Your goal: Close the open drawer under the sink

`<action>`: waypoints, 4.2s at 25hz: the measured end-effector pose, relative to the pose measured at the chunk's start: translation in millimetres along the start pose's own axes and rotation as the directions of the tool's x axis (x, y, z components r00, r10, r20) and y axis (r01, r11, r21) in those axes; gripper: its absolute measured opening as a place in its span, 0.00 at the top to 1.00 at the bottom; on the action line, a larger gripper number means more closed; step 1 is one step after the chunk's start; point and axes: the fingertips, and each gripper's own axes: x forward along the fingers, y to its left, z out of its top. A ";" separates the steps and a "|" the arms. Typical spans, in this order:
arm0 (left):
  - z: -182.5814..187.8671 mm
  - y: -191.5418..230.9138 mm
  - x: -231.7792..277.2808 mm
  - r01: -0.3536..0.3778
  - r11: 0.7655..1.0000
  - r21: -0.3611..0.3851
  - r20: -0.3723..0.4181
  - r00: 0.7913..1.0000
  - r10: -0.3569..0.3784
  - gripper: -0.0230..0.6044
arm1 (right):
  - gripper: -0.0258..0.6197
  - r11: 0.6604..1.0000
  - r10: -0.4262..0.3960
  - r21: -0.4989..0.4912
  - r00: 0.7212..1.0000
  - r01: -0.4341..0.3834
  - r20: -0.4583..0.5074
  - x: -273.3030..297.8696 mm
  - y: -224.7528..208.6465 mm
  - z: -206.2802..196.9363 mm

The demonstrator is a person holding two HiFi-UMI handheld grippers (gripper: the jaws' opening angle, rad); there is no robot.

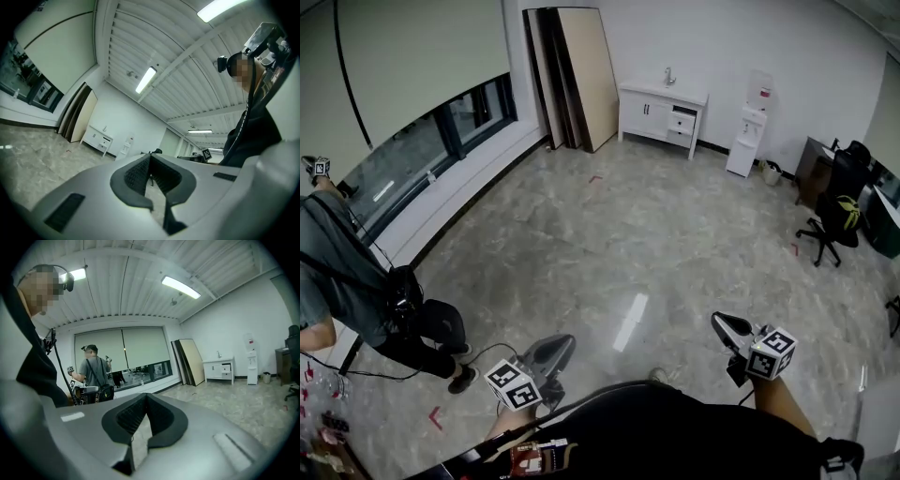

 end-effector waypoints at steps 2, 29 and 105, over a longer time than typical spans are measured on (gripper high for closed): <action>3.9 9.7 7.5 -0.027 0.999 0.026 0.014 1.000 0.027 0.96 | 0.96 0.999 0.041 0.001 0.999 -0.041 0.001 21.4 -16.7 -1.6; 96.8 210.4 311.2 -0.021 0.999 0.045 0.021 1.000 0.020 0.96 | 0.96 1.000 -0.001 0.025 0.997 -0.001 0.078 200.3 -332.1 111.5; 385.7 933.0 790.9 0.075 0.997 0.017 -0.028 0.997 -0.074 0.96 | 0.96 0.990 -0.131 0.061 0.989 0.127 0.070 879.2 -829.9 362.9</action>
